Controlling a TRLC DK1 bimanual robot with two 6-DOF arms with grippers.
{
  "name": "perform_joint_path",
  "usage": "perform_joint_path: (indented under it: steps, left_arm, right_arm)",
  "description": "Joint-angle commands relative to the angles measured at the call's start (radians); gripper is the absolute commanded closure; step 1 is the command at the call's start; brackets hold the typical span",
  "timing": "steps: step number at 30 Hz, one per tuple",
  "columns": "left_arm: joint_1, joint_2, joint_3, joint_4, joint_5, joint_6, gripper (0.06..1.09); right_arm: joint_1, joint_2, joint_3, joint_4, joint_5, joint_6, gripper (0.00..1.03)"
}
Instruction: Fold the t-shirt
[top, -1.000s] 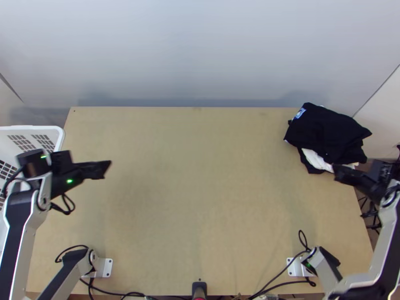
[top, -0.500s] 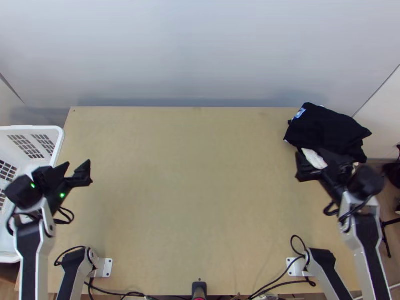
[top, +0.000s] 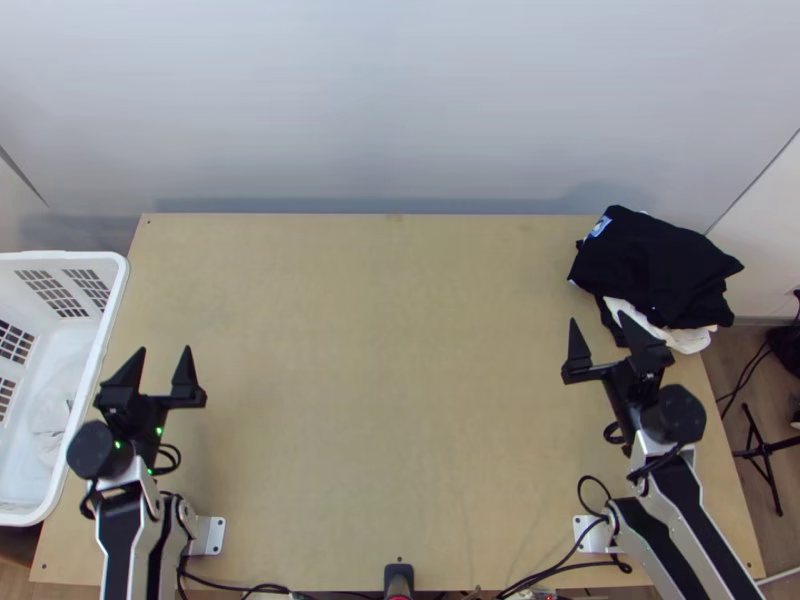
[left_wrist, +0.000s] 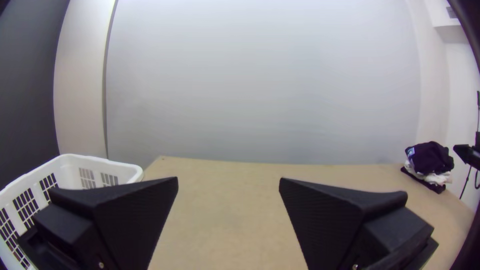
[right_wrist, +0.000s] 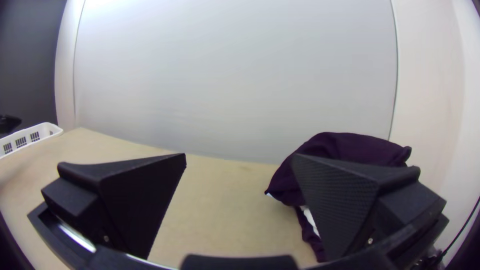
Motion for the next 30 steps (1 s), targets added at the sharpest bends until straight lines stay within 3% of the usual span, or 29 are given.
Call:
perform_joint_path:
  steps: [1,4,10,12,15,30]
  left_arm:
    - [0.000,-0.285,-0.092,-0.145,-0.013,0.013,0.10]
    - [0.009,-0.279,-0.090,-0.169,-0.016,0.005,0.10]
    - [0.009,-0.259,-0.090,-0.175,-0.041,0.003,0.10]
    - [-0.001,-0.260,-0.090,-0.175,-0.039,0.003,0.10]
    - [-0.043,-0.265,-0.090,-0.177,-0.039,-0.003,0.10]
    - [-0.043,-0.282,-0.090,-0.172,-0.041,-0.020,0.10]
  right_arm:
    - [-0.010,-0.113,-0.129,0.106,0.027,-0.007,0.04]
    - [0.008,-0.244,-0.187,0.065,0.027,-0.008,0.04]
    - [0.026,-0.687,-0.187,-0.460,0.025,0.001,0.04]
    - [0.034,-0.676,-0.181,-0.527,0.027,-0.015,0.04]
    - [0.039,-0.672,-0.180,-0.538,0.071,-0.002,0.04]
    - [-0.027,-0.678,-0.180,-0.534,0.073,-0.021,0.04]
